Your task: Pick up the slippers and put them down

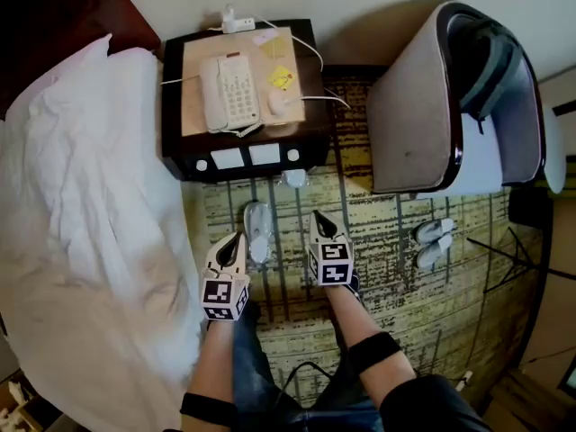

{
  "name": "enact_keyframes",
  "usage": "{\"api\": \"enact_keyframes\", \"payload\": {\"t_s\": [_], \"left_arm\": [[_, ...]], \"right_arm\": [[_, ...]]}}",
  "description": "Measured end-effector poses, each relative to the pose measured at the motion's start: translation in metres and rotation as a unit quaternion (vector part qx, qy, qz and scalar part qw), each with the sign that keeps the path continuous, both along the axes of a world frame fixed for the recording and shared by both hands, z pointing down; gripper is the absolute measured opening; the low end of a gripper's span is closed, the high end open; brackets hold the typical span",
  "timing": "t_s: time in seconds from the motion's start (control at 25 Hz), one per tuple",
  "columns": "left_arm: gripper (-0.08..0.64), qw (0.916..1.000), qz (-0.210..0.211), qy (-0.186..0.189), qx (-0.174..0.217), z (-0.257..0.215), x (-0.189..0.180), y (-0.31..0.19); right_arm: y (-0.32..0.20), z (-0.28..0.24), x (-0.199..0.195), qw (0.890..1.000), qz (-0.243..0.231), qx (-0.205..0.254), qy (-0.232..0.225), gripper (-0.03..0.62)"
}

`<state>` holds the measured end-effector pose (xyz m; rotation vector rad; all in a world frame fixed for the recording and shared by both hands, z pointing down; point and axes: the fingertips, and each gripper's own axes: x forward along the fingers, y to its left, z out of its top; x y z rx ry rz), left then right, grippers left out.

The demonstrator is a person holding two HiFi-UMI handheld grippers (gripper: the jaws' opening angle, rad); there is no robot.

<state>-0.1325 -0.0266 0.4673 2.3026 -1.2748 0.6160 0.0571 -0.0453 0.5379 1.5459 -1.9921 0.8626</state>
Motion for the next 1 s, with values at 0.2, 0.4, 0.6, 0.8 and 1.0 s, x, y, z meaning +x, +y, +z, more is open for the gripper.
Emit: {"api": "enact_keyframes", "payload": {"t_s": [0.2,0.4,0.6,0.8,1.0], "left_arm": [[0.002,0.9996,0.001,0.0,0.03,-0.125,0.0,0.008],[0.002,0.9986,0.007,-0.006,0.053,-0.213,0.0,0.032],[0.003,0.997,0.02,-0.007,0.074,-0.269,0.009,0.045],[0.003,0.9967,0.03,-0.001,0.076,-0.302,0.011,0.069],[0.003,0.9964,0.034,0.001,0.078,-0.315,0.005,0.081]], "right_arm": [[0.013,-0.135,0.009,0.998,-0.039,0.038,-0.008,0.0],[0.031,-0.24,0.014,0.995,-0.064,0.069,-0.032,0.0],[0.044,-0.309,0.015,0.989,-0.099,0.096,-0.053,0.0],[0.077,-0.346,0.011,0.984,-0.128,0.107,-0.06,0.0],[0.094,-0.364,0.02,0.983,-0.137,0.111,-0.058,0.0]]}}
